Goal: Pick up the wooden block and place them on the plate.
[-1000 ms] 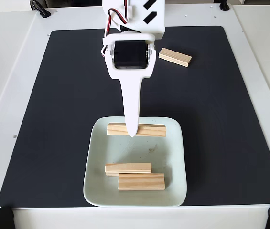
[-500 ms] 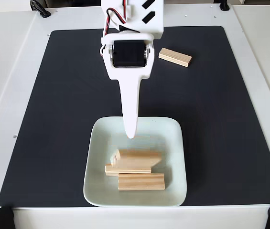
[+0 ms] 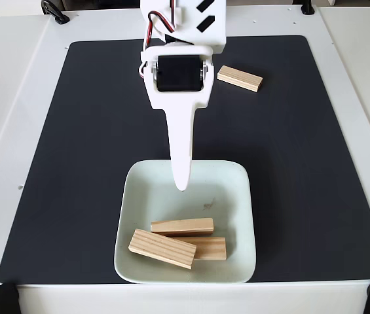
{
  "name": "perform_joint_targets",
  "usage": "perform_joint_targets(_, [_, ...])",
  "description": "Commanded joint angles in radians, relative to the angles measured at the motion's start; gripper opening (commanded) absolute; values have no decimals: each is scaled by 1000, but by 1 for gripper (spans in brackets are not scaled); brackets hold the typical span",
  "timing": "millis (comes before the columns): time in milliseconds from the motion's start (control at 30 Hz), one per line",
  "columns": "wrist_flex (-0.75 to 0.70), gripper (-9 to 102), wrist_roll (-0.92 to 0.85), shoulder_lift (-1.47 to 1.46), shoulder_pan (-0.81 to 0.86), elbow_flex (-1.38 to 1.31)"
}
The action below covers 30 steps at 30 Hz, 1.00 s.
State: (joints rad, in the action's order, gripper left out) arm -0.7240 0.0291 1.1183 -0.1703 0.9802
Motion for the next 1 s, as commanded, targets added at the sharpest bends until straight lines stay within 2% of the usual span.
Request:
perform_joint_targets(0, [3,21,-5,51,-6,-38])
perform_joint_targets(100, [-40,18,-5,135,-11,17])
perform_joint_targets(233, [-95,-2,3,261,-28,172])
perform_joint_targets(300, [-95,1,9,330,-41,265])
perform_joint_targets(500, [-121,-1,25,589,-98,569])
perform_joint_targets(567, [-195,-1,71,676,-123,653])
perform_joint_targets(700, [-439,-1,179,795,-199,732])
perform_joint_targets(867, [-726,-1,456,845,-307,721])
perform_joint_targets(967, [-818,-1,601,842,-370,721])
